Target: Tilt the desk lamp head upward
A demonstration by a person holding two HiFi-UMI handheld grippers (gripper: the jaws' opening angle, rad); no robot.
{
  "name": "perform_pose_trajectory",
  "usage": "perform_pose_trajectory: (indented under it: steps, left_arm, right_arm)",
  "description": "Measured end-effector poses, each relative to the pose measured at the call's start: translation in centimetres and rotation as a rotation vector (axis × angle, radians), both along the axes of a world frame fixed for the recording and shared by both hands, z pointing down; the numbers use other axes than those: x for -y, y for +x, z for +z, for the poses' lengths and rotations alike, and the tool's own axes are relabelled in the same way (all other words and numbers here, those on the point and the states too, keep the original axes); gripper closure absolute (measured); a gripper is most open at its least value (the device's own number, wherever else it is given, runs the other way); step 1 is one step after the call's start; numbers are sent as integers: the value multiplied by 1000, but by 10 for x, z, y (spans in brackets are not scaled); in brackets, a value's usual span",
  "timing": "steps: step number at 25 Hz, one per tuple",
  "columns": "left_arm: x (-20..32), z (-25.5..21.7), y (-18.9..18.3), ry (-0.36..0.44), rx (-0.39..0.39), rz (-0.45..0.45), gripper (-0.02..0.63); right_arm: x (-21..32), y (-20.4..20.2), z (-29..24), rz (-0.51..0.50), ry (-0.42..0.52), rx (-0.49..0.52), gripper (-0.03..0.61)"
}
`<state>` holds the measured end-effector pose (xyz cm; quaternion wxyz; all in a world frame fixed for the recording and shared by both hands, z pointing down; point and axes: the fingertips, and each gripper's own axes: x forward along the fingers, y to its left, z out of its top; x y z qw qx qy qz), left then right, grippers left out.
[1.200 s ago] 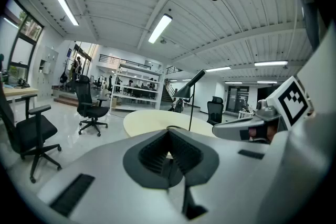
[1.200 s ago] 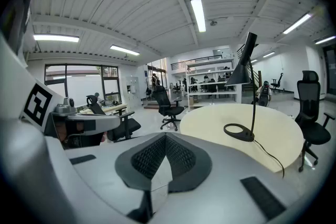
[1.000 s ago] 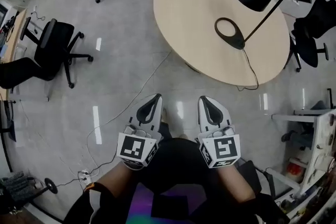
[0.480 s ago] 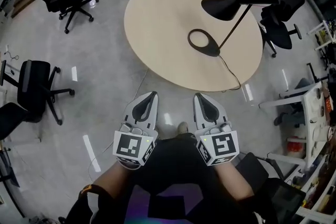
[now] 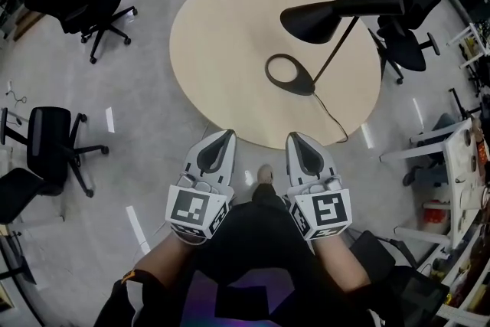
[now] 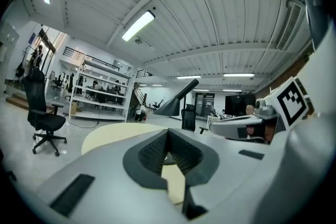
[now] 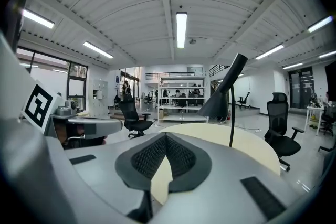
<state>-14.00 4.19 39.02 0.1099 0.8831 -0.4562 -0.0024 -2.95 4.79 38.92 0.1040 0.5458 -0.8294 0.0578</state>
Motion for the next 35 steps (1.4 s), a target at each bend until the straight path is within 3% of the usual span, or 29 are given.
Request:
perform_pose_trajectory:
  steps: [5,13,20,28,35]
  left_arm:
    - [61,-15,33,-21,-23,-7,566]
    - [155,-54,94,-3,-65,-63,566]
    - [207,-82,130,14,-86,-96,566]
    - [247,-64,125,-108,-198,7,566]
    - [275,-38,132,-242,-298,123,556]
  right_arm:
    - [52,35,-27,-26,27,0,569]
    - [126,90,-95,-163,107,-59,569]
    - [166,131,-164,-247,230,-51,569]
    - [199,150,-248,-162,362,-74,569]
    - [235,175,-286,-54,395,-113,568]
